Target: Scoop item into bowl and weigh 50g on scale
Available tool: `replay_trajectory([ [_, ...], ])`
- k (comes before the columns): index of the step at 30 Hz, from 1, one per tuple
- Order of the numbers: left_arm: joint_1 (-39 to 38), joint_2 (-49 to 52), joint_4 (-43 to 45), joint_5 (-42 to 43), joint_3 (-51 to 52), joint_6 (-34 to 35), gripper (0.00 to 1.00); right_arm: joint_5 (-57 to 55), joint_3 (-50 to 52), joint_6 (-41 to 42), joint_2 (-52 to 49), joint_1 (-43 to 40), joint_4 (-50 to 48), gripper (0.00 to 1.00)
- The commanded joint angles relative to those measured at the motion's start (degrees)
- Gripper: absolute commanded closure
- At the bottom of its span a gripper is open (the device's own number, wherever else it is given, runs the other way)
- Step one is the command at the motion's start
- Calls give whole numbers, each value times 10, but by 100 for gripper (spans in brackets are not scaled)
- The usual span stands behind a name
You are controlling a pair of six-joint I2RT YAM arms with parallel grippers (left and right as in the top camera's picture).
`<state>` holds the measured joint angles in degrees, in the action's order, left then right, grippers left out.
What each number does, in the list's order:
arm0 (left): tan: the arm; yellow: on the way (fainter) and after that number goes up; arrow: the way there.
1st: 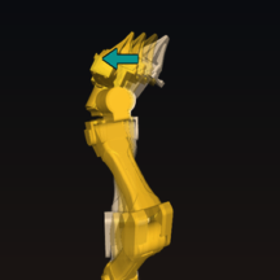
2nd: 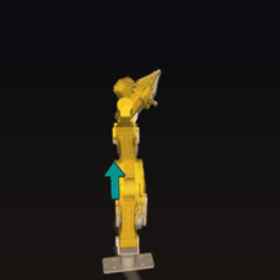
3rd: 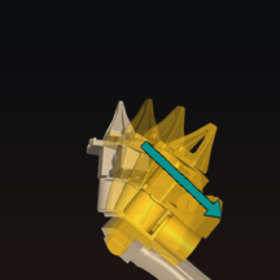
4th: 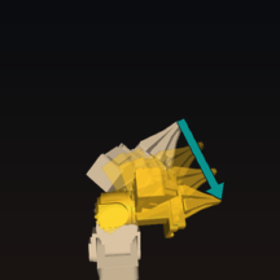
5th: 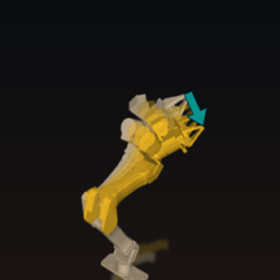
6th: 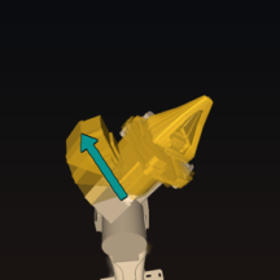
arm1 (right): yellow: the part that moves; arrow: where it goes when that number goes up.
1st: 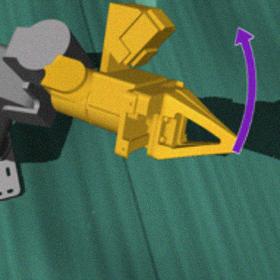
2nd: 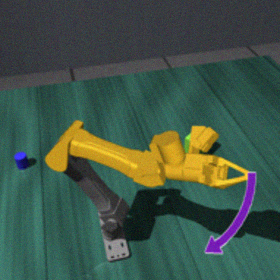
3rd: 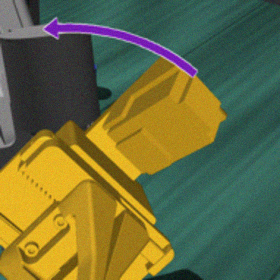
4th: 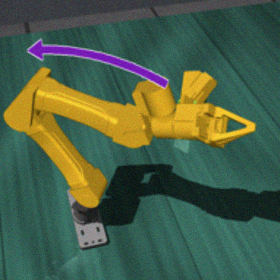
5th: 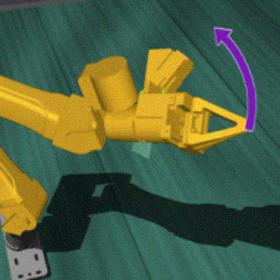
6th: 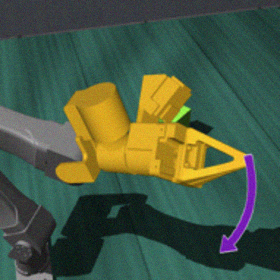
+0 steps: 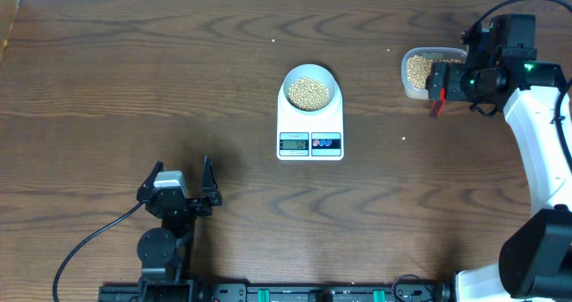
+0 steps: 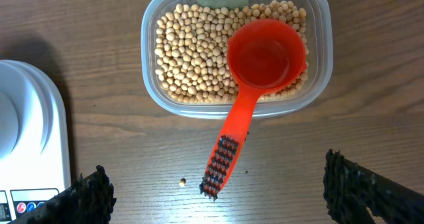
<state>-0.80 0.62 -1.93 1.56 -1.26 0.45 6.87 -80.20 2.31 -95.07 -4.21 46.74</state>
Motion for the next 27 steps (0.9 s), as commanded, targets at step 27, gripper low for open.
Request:
replay_trajectory([
  [27, 9, 0, -22, -8, 10, 15, 6, 3, -7, -7, 9, 1, 0, 1],
])
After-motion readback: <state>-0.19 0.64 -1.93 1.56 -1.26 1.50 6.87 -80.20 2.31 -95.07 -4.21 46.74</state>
